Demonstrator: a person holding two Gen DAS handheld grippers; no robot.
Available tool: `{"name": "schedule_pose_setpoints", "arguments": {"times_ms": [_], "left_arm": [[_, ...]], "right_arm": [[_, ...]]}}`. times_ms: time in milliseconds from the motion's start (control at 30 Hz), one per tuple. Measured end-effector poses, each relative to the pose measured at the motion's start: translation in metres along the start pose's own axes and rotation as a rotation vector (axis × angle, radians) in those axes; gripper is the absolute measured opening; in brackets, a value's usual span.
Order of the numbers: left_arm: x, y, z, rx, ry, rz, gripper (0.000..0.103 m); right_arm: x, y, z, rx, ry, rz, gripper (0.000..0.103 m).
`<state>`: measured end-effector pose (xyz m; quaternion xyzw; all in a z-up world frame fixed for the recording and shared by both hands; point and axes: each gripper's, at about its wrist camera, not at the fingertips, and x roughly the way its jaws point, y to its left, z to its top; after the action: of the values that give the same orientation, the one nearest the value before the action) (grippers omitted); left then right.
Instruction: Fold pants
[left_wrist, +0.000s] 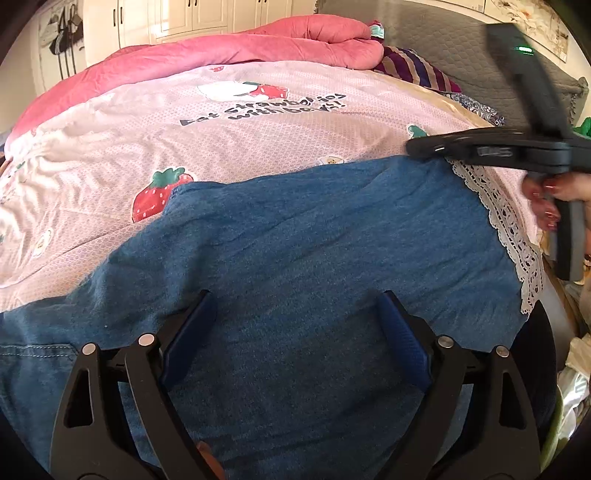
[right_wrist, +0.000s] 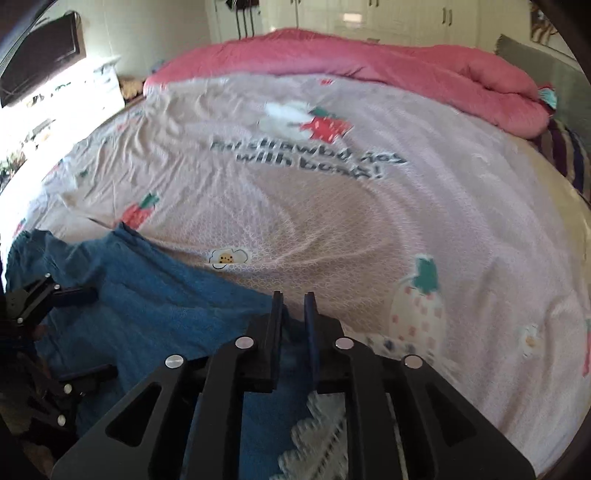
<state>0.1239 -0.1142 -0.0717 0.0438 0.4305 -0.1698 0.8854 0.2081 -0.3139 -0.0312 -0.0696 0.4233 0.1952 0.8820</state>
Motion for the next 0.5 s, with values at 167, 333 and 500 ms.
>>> {"name": "schedule_pose_setpoints", "arguments": {"times_ms": [167,333,500], "left_arm": [[-0.009,-0.001,0.002,-0.016,0.005,-0.002,0.082],[-0.028,-0.007,0.003,-0.011,-0.021,-0.009,0.082],[-0.046,-0.017,0.001,0.006,-0.039,-0.016,0.084]], "right_arm": [[-0.034,0.005,-0.026,0.028,-0.035,0.036,0.035],[-0.045,0.018,-0.053,0.042,-0.023,0.089,0.050],[-0.030,0.028,-0.075,0.036,0.064,0.080,0.052]]}}
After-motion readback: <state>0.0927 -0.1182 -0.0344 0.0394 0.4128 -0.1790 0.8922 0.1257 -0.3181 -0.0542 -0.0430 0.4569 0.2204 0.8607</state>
